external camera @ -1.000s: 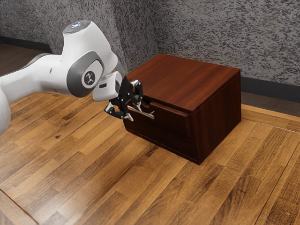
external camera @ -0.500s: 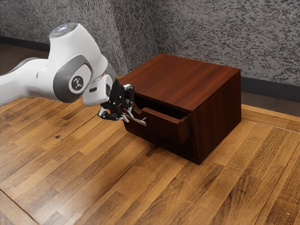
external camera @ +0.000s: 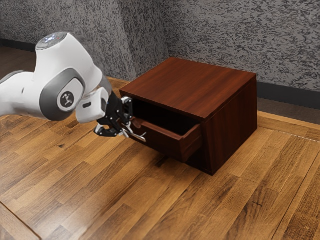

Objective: Pull the drawer handle with one arm to open the drawer

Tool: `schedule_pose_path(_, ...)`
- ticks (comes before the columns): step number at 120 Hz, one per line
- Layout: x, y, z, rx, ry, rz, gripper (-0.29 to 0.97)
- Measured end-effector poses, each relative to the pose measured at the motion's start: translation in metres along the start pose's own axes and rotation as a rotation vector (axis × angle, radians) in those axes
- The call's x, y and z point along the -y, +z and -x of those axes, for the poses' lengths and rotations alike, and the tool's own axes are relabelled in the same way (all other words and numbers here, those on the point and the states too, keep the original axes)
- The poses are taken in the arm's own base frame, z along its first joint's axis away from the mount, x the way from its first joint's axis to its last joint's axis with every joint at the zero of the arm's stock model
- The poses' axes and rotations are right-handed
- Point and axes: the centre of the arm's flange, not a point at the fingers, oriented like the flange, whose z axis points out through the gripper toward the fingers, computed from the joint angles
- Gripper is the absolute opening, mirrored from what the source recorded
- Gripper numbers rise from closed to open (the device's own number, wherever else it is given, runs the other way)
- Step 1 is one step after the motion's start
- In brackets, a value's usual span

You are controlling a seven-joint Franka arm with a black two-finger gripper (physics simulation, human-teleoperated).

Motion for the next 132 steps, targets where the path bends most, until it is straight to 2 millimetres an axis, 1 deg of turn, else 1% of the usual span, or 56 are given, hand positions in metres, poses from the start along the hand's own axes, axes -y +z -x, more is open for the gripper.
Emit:
schedule_pose_path(22,-0.013,-0.008,-0.006,-0.003,-0.014,-0.006,-0.02)
schedule_pose_path(61,-0.038,-0.016,-0.007,-0.004,-0.054,-0.006,-0.03)
schedule_pose_path(67,-0.041,-0.017,-0.011,-0.007,-0.054,-0.006,-0.03)
schedule_pose_path(81,-0.055,-0.022,-0.016,-0.011,-0.063,-0.008,-0.02)
schedule_pose_path(89,-0.067,-0.030,-0.021,-0.012,-0.067,-0.017,-0.02)
schedule_pose_path(92,-0.073,-0.040,-0.024,-0.011,-0.065,-0.034,-0.02)
schedule_pose_path(94,-0.075,-0.054,-0.028,-0.009,-0.059,-0.059,0.01)
schedule_pose_path(97,-0.077,-0.083,-0.034,-0.003,-0.048,-0.112,0.07)
schedule_pose_path(101,-0.074,-0.127,-0.039,0.008,-0.038,-0.186,0.15)
schedule_pose_path(104,-0.070,-0.165,-0.041,0.018,-0.035,-0.246,0.21)
schedule_pose_path(109,-0.066,-0.214,-0.040,0.031,-0.037,-0.315,0.30)
schedule_pose_path(113,-0.050,-0.249,-0.036,0.038,-0.044,-0.349,0.35)
schedule_pose_path(118,-0.019,-0.281,-0.033,0.042,-0.046,-0.360,0.42)
schedule_pose_path(121,-0.003,-0.290,-0.031,0.040,-0.050,-0.348,0.45)
schedule_pose_path(123,0.007,-0.288,-0.029,0.036,-0.054,-0.328,0.47)
schedule_pose_path(128,0.029,-0.277,-0.025,0.027,-0.066,-0.268,0.51)
schedule_pose_path(132,0.041,-0.264,-0.024,0.017,-0.073,-0.216,0.53)
